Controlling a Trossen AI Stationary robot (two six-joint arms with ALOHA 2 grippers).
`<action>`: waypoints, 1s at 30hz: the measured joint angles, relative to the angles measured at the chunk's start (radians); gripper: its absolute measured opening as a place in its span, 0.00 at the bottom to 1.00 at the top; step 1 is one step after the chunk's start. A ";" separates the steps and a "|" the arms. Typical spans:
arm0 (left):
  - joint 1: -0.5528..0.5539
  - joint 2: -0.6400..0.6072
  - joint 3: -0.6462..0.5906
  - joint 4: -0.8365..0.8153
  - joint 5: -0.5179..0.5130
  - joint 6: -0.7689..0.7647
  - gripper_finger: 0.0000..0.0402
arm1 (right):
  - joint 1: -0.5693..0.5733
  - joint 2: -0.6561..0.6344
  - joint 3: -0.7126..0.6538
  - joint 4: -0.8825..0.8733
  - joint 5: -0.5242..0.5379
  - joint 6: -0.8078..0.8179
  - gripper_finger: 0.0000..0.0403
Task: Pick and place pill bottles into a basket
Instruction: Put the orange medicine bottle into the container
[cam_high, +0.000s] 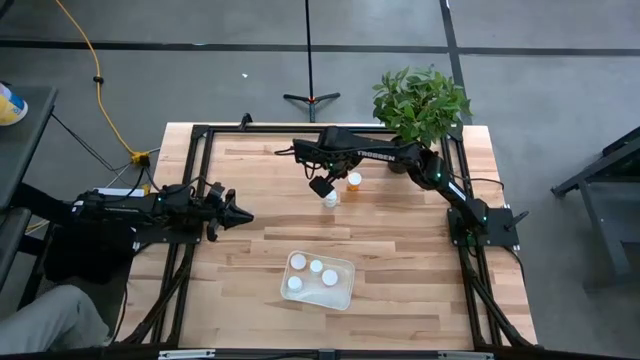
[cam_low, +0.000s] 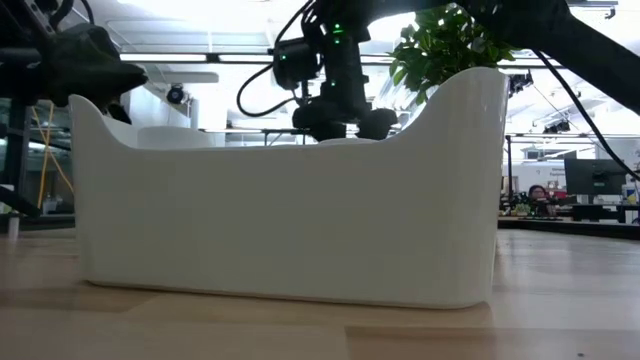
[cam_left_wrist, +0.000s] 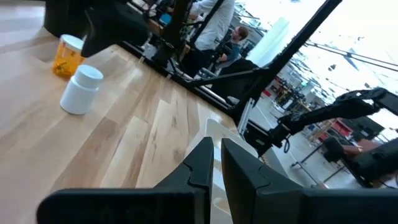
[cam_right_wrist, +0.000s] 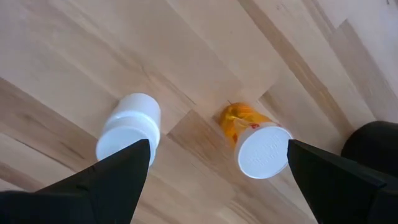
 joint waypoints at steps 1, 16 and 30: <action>0.000 0.000 0.000 0.000 0.006 0.000 0.17 | 0.000 0.000 0.000 0.000 0.001 -0.009 0.92; 0.000 0.000 0.001 0.000 0.011 -0.023 0.17 | -0.016 -0.091 0.000 -0.001 0.088 -0.065 0.92; 0.000 0.000 0.001 0.005 0.035 -0.027 0.17 | -0.002 -0.098 0.000 0.000 0.019 -0.088 0.92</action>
